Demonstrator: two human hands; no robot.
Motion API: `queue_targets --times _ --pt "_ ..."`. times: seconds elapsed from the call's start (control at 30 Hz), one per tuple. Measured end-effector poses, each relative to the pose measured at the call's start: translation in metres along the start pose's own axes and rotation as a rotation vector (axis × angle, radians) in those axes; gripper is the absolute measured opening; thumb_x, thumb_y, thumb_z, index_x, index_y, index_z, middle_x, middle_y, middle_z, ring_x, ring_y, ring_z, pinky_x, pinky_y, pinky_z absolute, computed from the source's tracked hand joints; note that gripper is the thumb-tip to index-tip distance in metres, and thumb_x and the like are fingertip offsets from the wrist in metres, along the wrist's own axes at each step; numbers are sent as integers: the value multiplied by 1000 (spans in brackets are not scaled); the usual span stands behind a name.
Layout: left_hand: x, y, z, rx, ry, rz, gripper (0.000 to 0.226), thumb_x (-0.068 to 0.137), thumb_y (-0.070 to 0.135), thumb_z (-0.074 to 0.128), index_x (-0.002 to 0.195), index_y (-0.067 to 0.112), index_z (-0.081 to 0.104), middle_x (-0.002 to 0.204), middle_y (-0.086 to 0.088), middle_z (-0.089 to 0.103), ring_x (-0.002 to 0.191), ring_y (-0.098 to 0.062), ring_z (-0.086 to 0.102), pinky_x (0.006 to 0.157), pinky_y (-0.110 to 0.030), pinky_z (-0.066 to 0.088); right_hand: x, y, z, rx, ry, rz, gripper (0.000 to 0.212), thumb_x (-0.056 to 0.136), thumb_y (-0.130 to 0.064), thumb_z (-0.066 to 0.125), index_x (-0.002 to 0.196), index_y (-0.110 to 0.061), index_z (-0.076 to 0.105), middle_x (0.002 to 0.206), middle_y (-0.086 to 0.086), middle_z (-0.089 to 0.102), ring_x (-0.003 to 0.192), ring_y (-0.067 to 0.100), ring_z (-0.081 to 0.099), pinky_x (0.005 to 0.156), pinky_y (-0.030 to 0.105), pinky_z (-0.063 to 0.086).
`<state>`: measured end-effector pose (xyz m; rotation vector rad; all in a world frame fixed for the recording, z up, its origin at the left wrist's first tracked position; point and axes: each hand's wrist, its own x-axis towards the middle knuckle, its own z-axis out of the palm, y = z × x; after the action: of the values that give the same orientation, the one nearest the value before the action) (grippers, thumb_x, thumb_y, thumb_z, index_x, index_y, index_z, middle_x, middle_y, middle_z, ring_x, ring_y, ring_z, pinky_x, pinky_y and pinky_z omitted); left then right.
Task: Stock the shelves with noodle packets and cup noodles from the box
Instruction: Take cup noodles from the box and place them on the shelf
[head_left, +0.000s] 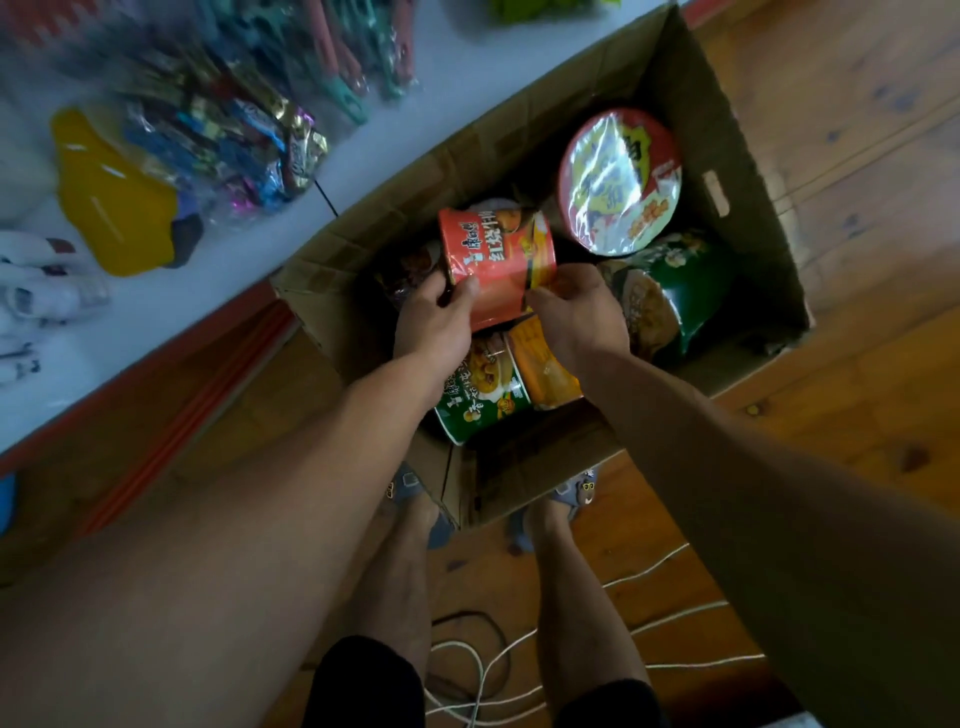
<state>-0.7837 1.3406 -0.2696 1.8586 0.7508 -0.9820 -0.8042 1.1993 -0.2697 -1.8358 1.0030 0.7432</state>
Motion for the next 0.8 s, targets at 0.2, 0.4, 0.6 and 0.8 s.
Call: queue_targets --times 0.2,0.4,0.6,0.8 --pt "-57 16 -30 90 26 171 39 103 39 46 140 31 51 135 0 58 121 -22 54 99 -37 45 -53 -32 -18 89 3 -54 45 95 -37 59 136 -21 50 100 -9 57 95 16 57 70 25 38" --pt "-124 39 -68 167 -17 328 43 102 33 49 145 33 45 147 7 49 133 -16 46 96 -18 36 -125 -74 -39 107 -36 -87 64 93 -57 53 148 -24 41 150 5 43 133 25 45 91 29 33" --pt "-193 54 -125 235 -53 579 43 100 15 54 142 24 50 152 7 42 143 -9 32 110 -7 23 -215 -103 -47 153 -17 -93 73 88 -73 45 140 -22 50 131 4 61 118 25 58 94 38 46" --pt "-268 54 -177 363 -12 758 45 98 10 57 141 22 51 151 7 43 143 -4 26 119 -28 22 -307 -136 -47 289 -64 -79 81 73 -75 56 142 -35 44 139 6 53 123 31 54 101 51 48"
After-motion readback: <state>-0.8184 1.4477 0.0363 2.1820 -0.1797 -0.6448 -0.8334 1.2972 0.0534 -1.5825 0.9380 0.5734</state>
